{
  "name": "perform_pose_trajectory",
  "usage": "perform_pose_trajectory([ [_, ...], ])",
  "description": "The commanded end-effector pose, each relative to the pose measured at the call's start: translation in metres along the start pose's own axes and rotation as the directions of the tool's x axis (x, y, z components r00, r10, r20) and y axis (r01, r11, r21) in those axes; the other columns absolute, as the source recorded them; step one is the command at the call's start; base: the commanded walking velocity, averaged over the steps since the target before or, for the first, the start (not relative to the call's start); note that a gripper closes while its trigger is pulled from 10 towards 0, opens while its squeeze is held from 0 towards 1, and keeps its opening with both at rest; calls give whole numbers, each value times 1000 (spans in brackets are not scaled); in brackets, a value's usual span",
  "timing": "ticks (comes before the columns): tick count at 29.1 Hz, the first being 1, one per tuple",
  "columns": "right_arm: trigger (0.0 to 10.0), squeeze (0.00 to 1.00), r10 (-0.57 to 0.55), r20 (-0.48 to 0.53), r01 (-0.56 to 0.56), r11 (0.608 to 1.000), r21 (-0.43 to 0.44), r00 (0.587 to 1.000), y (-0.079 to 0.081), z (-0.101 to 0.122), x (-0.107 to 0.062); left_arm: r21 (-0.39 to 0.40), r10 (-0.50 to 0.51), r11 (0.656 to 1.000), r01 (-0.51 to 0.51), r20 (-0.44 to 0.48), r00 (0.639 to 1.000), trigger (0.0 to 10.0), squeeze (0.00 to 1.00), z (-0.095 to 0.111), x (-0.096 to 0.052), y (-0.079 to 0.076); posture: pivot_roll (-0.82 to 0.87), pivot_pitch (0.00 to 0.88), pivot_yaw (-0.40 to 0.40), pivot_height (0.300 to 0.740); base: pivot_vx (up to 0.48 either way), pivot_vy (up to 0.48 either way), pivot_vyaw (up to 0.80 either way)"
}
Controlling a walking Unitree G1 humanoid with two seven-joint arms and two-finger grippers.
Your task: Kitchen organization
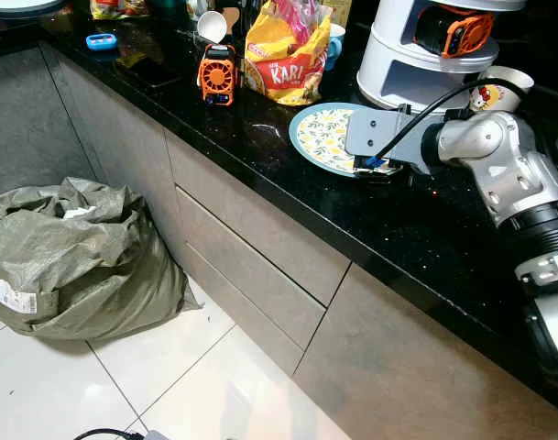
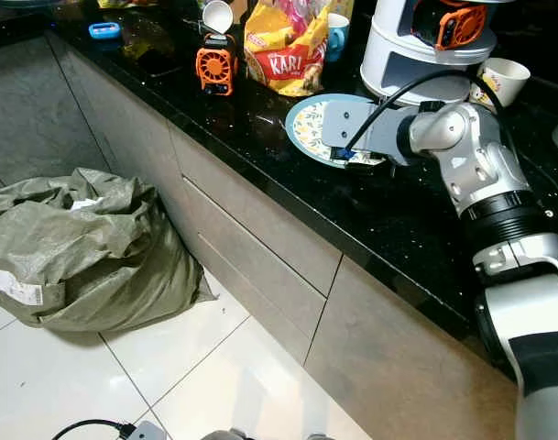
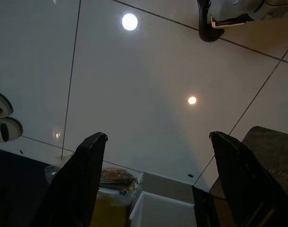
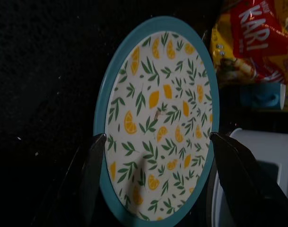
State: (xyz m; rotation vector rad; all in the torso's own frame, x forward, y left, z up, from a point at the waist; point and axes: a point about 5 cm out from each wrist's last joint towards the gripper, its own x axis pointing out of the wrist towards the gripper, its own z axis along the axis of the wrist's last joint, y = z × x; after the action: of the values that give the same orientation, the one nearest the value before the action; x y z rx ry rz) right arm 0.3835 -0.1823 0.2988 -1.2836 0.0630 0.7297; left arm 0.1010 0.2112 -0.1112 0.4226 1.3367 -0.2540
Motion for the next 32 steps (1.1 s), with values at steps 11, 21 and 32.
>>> perform_pose_trajectory([
  [11, 10000, 0, 17, -37, -18, 1000, -21, 999, 17, 3, 11, 18, -13, 1000, 14, -21, 1000, 10000, 0, -6, 0, -4, 53, 110, -56, 740, 0, 0, 0],
  [21, 10000, 0, 19, -76, -22, 999, -44, 997, 17, 1, 9, 20, -13, 1000, 14, -20, 1000, 10000, 0, -5, 0, -5, 49, 110, -60, 740, 0, 0, 0],
  [32, 10000, 0, 74, -117, -82, 994, -67, 990, 35, 5, 19, 14, -16, 1000, 17, -21, 1000, 10000, 0, -6, 0, -6, 47, 110, -70, 740, 0, 0, 0],
])
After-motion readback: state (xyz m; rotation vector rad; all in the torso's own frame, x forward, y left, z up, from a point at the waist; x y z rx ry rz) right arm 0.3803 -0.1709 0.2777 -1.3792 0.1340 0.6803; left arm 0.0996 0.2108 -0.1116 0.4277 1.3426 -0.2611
